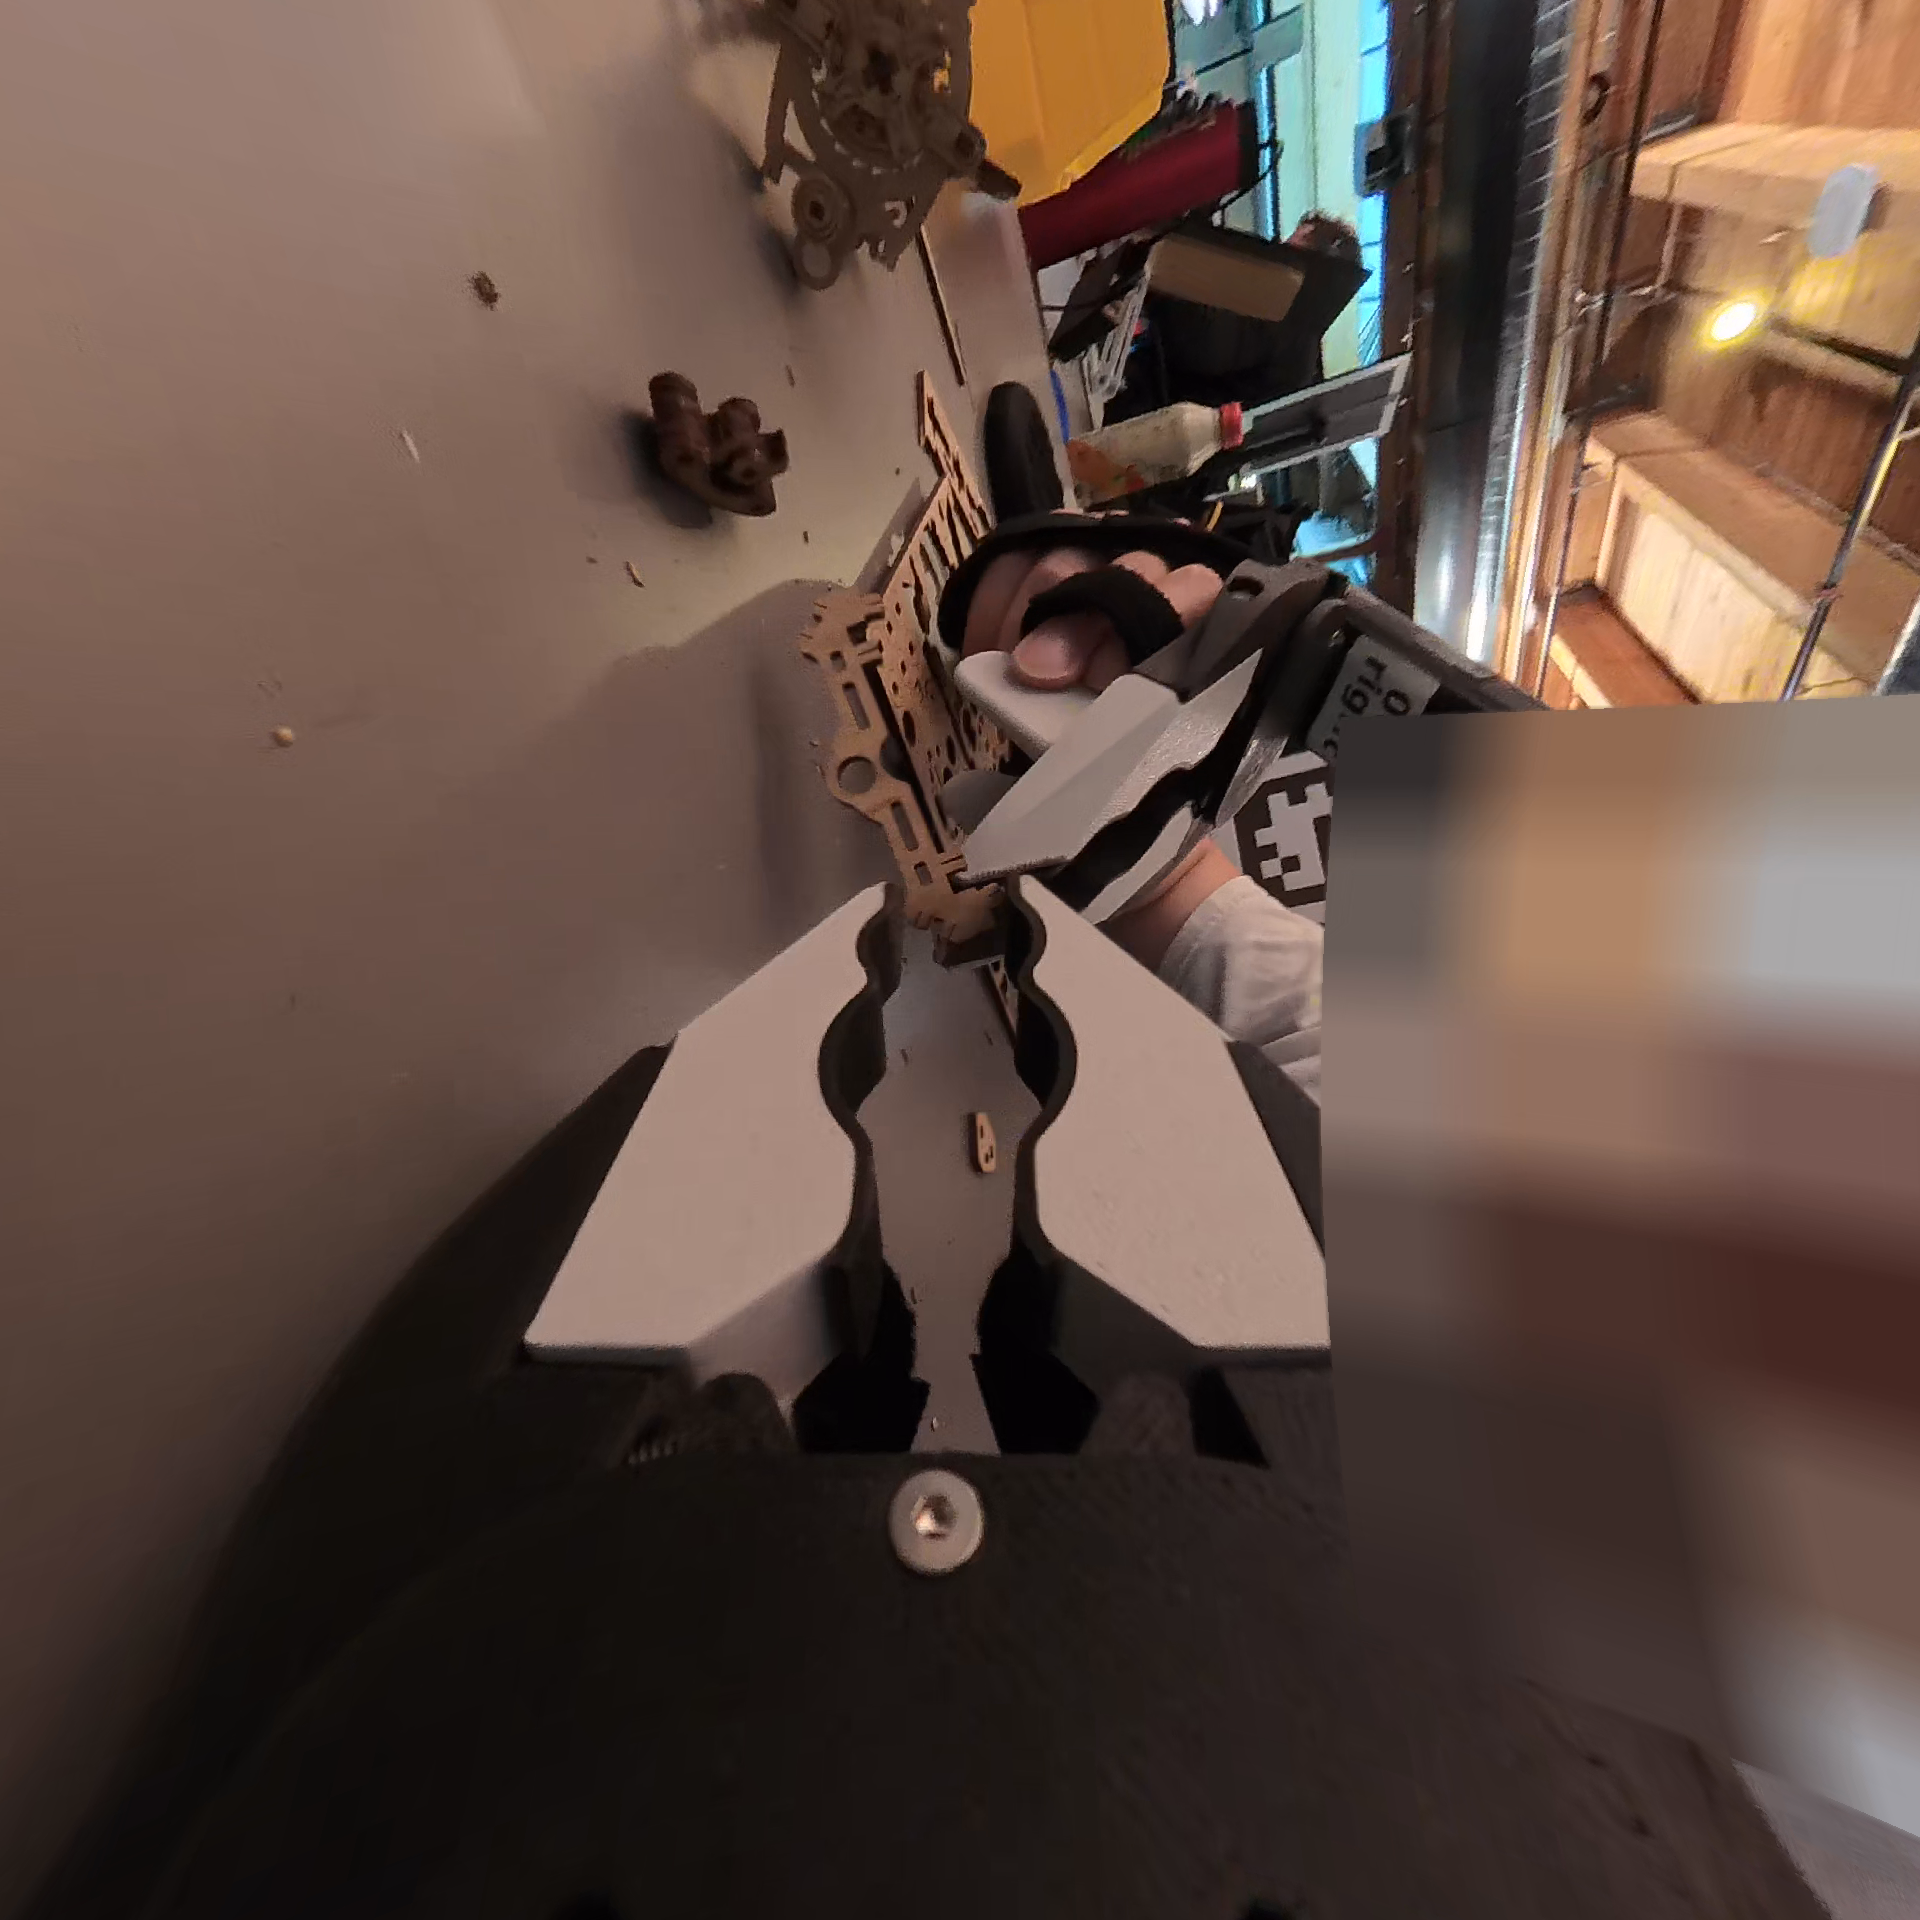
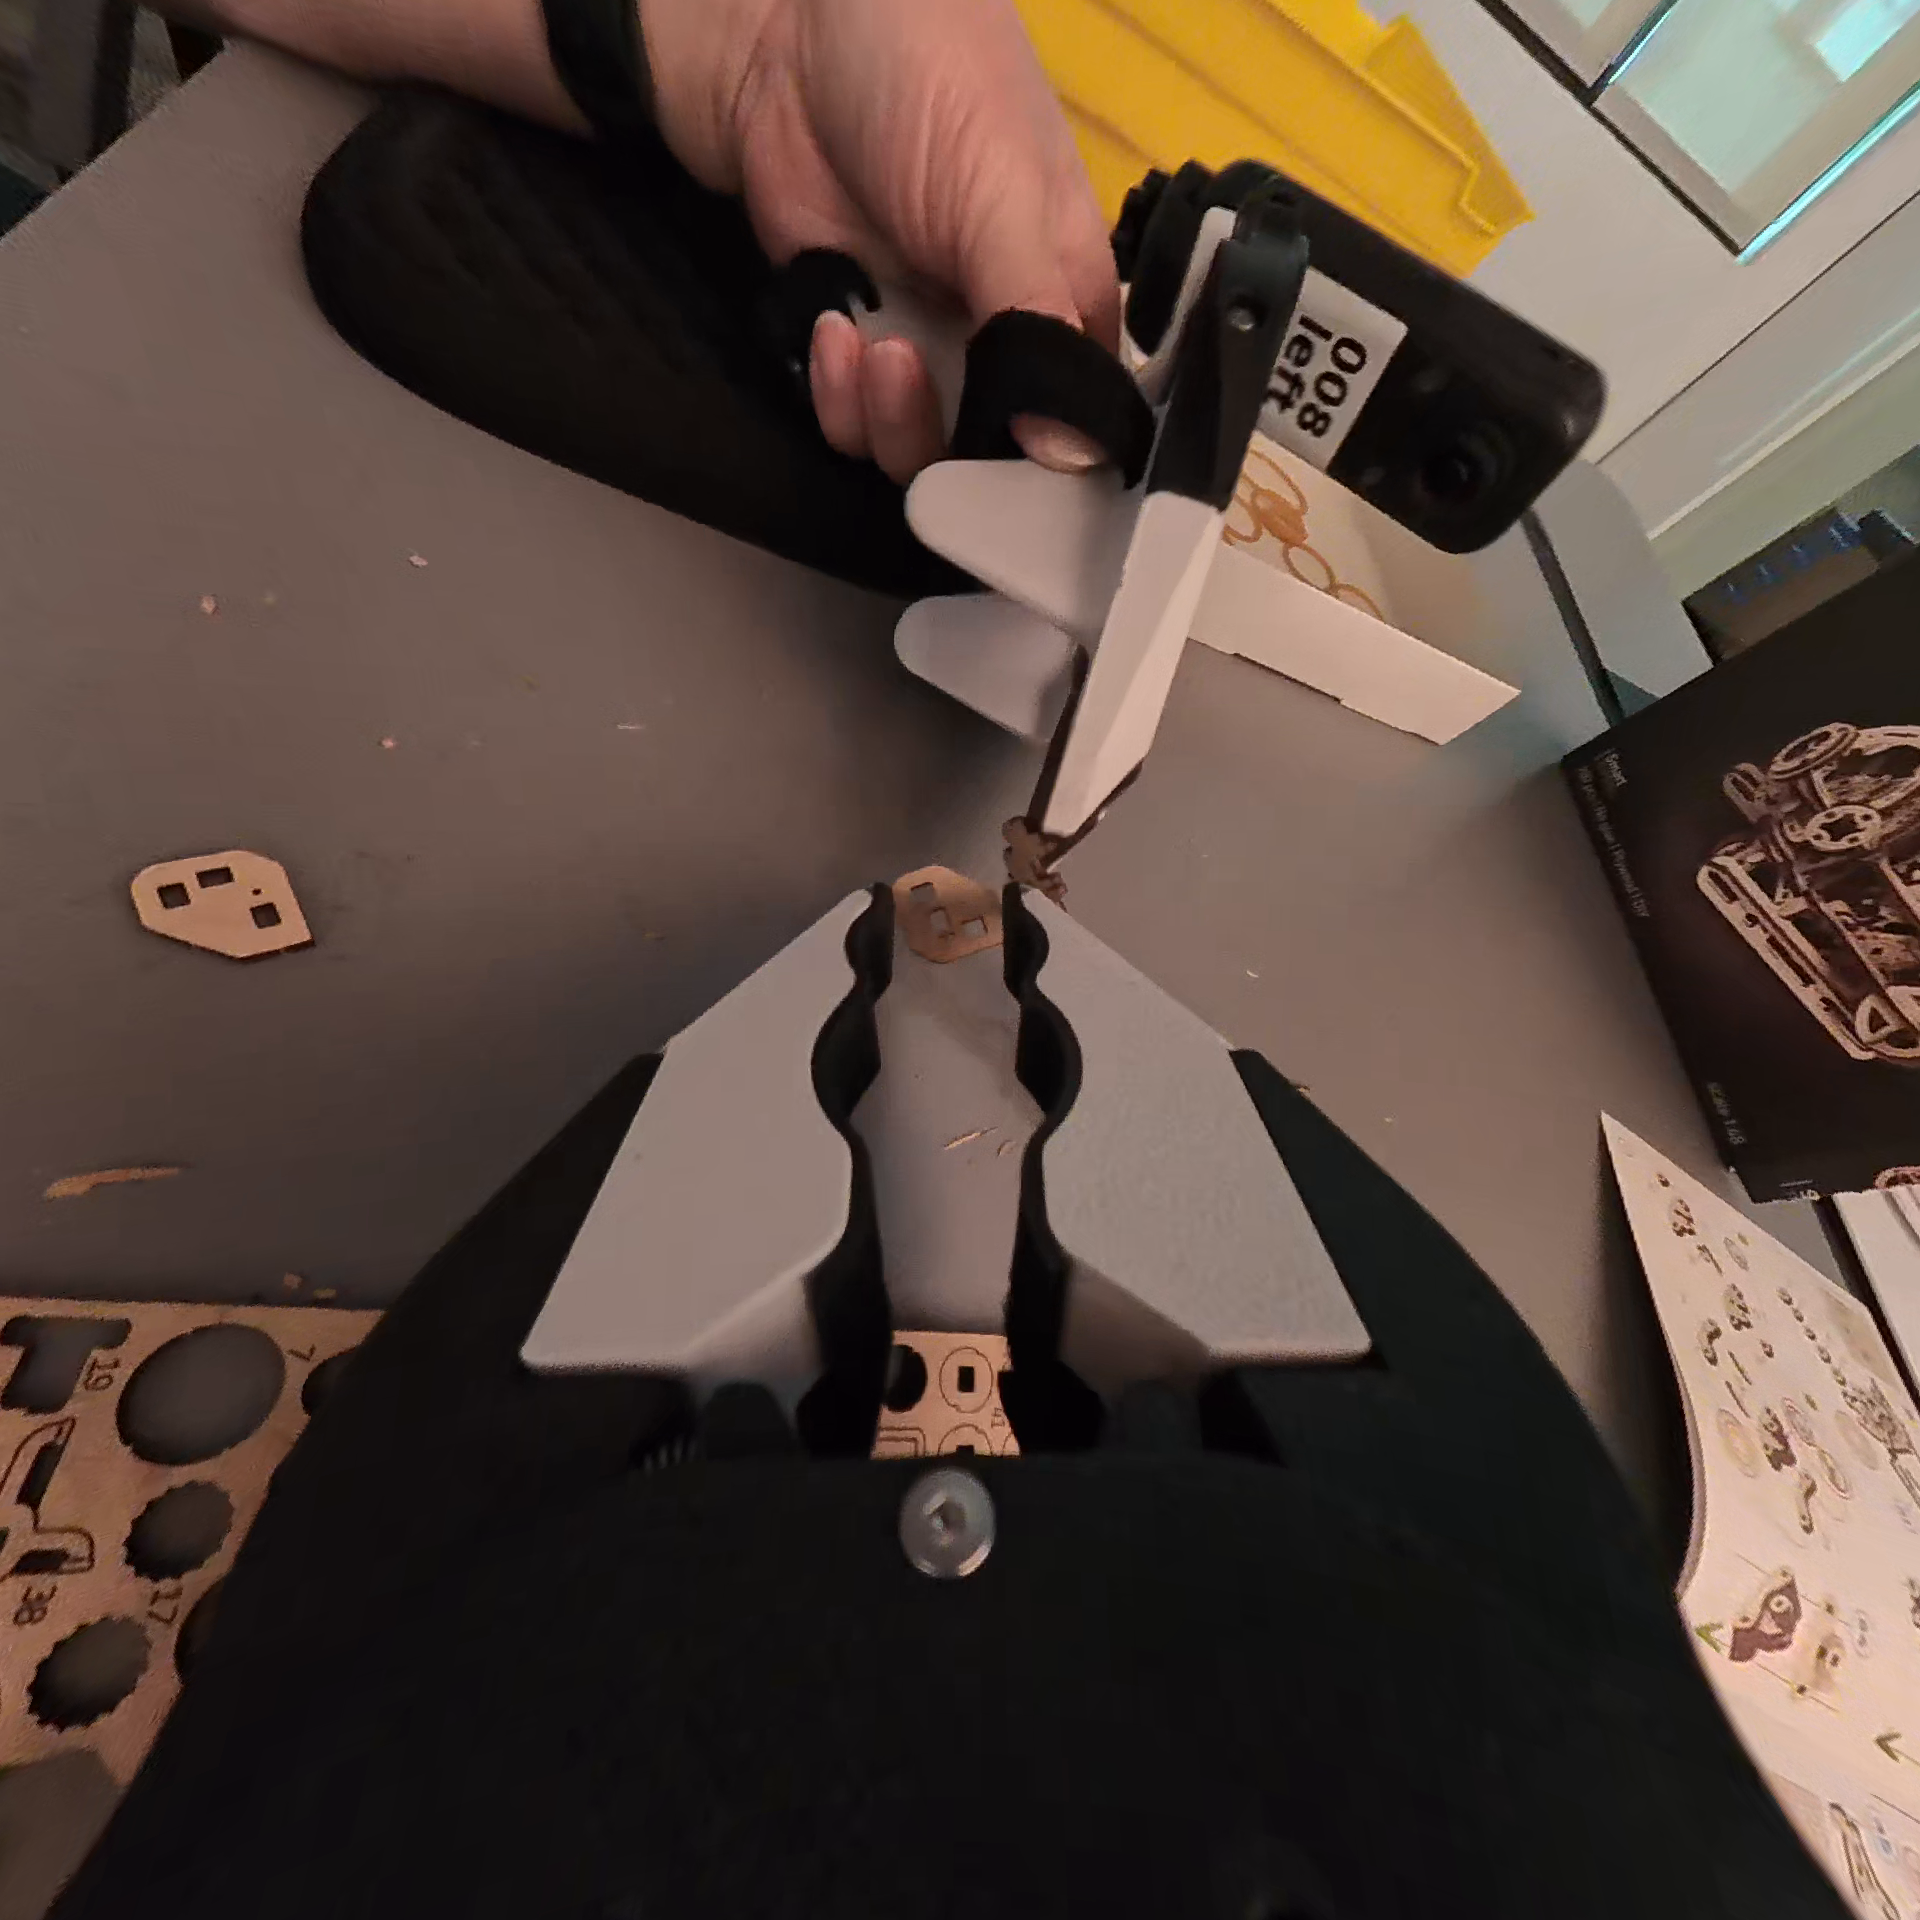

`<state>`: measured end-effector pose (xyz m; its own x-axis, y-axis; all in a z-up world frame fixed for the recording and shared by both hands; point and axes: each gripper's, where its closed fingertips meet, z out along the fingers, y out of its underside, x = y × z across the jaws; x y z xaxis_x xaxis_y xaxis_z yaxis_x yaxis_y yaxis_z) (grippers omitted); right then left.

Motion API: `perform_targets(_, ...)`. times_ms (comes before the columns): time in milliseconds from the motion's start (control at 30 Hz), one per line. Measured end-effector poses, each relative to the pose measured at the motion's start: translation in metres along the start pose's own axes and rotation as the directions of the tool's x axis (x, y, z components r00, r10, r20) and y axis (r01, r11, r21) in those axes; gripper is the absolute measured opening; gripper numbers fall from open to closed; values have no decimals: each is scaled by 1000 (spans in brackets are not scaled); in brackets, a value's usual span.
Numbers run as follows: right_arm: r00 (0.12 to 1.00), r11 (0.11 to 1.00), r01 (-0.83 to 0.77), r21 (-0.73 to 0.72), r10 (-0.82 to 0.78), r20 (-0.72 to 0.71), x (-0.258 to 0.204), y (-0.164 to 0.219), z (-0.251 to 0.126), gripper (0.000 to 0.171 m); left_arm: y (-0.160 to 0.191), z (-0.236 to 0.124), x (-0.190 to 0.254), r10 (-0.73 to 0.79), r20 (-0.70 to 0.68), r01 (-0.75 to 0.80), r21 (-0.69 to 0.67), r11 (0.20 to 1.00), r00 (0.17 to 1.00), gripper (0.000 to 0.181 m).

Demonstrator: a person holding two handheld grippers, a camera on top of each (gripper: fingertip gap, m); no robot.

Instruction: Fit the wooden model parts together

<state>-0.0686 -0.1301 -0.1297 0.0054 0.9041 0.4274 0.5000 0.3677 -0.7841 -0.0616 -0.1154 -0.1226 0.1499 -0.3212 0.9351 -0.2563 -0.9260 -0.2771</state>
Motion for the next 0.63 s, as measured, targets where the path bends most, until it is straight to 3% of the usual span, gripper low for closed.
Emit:
perform_targets(267,990,989,-139,-42,139,0,1,4,2,20,0,1,-4,12,41,-12,6,1000,999,17)
perform_targets(633,961,971,-240,-8,236,-143,21,-6,-11,19,-8,-6,3,6,-18,-5,70,998,1000,17)
